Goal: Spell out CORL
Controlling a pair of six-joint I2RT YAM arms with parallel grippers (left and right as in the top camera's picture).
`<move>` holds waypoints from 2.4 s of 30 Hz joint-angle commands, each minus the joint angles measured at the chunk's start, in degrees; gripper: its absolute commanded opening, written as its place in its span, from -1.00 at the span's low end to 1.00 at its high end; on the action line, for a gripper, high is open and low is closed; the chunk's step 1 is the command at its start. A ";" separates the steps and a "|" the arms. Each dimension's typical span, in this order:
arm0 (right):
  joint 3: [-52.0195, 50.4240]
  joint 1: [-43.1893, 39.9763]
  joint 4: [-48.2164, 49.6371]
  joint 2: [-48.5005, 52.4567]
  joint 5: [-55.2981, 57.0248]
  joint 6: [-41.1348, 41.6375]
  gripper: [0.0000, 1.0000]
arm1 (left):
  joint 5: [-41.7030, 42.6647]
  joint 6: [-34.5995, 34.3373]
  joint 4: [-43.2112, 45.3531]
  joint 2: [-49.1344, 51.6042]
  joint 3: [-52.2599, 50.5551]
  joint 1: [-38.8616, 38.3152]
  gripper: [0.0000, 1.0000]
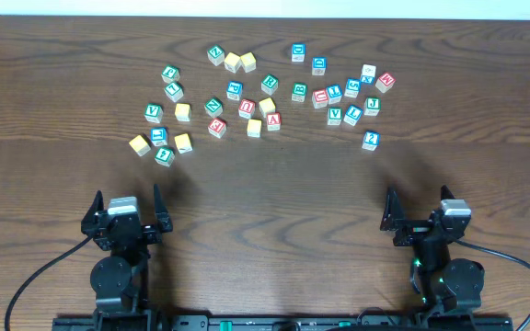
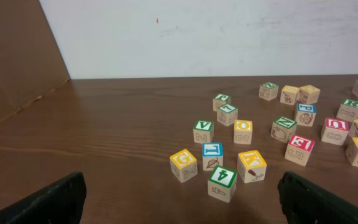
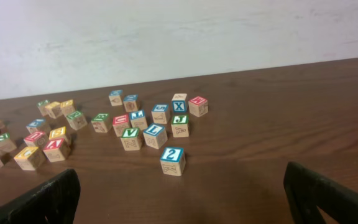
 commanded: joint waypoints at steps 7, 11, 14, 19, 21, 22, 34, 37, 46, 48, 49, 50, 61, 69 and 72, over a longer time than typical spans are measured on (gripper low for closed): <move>-0.15 0.09 -0.13 -0.22 -0.13 -0.44 0.98 | -0.13 0.55 -1.97 0.20 -1.25 -0.28 0.95; -0.17 0.09 -0.13 -0.24 -0.13 -0.44 0.99 | -0.13 0.55 -1.99 0.22 -1.25 -0.28 0.95; -0.15 0.09 -0.13 -0.24 -0.13 -0.44 0.99 | -0.13 0.55 -1.97 0.22 -1.25 -0.28 0.95; -0.15 0.09 -0.13 -0.22 -0.13 -0.42 0.99 | -0.13 0.55 -1.97 0.22 -1.25 -0.28 0.95; -0.15 0.09 -0.13 -0.24 -0.13 -0.42 0.98 | -0.13 0.55 -1.97 0.20 -1.25 -0.28 0.95; -0.15 0.09 -0.13 -0.24 -0.13 -0.44 0.99 | -0.13 0.55 -1.97 0.22 -1.25 -0.28 0.95; -0.15 0.09 -0.13 -0.24 -0.13 -0.44 0.99 | -0.13 0.52 -1.97 0.20 -1.25 -0.28 0.95; -0.15 0.09 -0.13 -0.22 -0.13 -0.44 0.98 | -0.13 0.52 -1.97 0.22 -1.25 -0.28 0.95; -0.15 0.09 -0.13 -0.24 -0.13 -0.44 0.99 | -0.13 0.52 -1.97 0.22 -1.25 -0.28 0.95; -0.15 0.09 -0.13 -0.22 -0.13 -0.42 0.99 | -0.13 0.52 -1.95 0.22 -1.25 -0.28 0.95; -0.15 0.09 -0.13 -0.22 -0.13 -0.42 0.99 | -0.11 0.52 -1.95 0.20 -1.25 -0.28 0.95; -0.15 0.09 -0.13 -0.24 -0.13 -0.42 0.99 | -0.11 0.52 -1.95 0.20 -1.25 -0.28 0.95; -0.15 0.09 -0.13 -0.24 -0.13 -0.44 0.99 | -0.11 0.09 -1.97 0.24 0.50 -0.28 0.95; -0.15 0.09 -0.13 -0.22 -0.13 -0.42 0.99 | 1.42 -1.42 -1.97 10.14 8.35 -0.28 0.95; -0.15 0.09 -0.13 -0.22 -0.13 -0.42 0.98 | 2.03 -1.42 -2.01 17.27 13.27 -0.28 0.95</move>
